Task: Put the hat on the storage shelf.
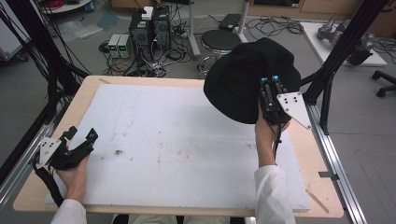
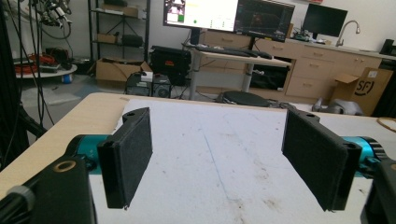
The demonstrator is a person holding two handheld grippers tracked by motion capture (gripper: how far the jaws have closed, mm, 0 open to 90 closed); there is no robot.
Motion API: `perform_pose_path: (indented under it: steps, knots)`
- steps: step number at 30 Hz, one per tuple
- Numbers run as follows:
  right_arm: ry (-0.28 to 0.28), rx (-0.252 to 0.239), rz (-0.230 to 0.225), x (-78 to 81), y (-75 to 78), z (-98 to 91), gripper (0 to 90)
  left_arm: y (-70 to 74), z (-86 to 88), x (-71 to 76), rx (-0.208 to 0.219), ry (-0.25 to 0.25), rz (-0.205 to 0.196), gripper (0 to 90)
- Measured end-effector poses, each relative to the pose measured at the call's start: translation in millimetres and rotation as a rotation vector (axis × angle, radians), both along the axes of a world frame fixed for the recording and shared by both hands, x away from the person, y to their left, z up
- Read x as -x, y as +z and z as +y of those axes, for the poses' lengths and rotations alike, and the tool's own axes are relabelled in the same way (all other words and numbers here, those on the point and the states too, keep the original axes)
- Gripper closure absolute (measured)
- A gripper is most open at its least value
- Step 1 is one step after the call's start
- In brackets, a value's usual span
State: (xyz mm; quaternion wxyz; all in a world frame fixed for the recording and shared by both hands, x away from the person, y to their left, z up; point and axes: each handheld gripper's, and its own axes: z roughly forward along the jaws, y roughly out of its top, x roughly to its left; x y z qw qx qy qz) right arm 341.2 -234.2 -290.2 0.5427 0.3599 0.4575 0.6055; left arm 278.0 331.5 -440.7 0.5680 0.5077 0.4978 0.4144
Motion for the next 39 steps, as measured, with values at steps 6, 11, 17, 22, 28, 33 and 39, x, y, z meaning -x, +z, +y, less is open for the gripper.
perform_pose_path:
  steps: [6, 11, 17, 22, 28, 33, 39]
  knots:
    - [-0.026, 0.006, 0.0, -17.2, 8.3, 0.1, 86.0, 0.0, 1.8, 0.3, 0.018, 0.013, 0.0, 24.7]
    - [-0.05, 0.037, 0.012, -35.6, 15.2, -0.2, 86.0, -0.2, 3.4, -0.2, 0.025, 0.022, 0.002, 24.7]
    - [-0.079, 0.039, 0.023, -58.9, 25.6, 0.6, 86.0, -1.4, 5.6, -0.8, 0.028, 0.024, 0.013, 24.7]
    - [-0.094, 0.014, 0.035, -78.7, 35.5, 0.7, 86.0, -1.7, 6.4, 0.2, 0.038, 0.02, 0.011, 24.7]
    - [-0.121, -0.009, 0.052, -95.6, 39.8, -2.8, 86.0, -1.4, 7.3, 1.7, 0.045, 0.016, 0.009, 24.7]
    - [-0.159, -0.042, 0.078, -115.9, 36.4, -13.2, 86.0, -2.4, 7.3, 1.5, 0.036, 0.007, 0.015, 24.6]
    - [-0.194, -0.035, 0.114, -134.1, 26.6, -22.0, 86.0, -4.1, 5.2, -1.2, 0.029, -0.002, 0.023, 24.6]
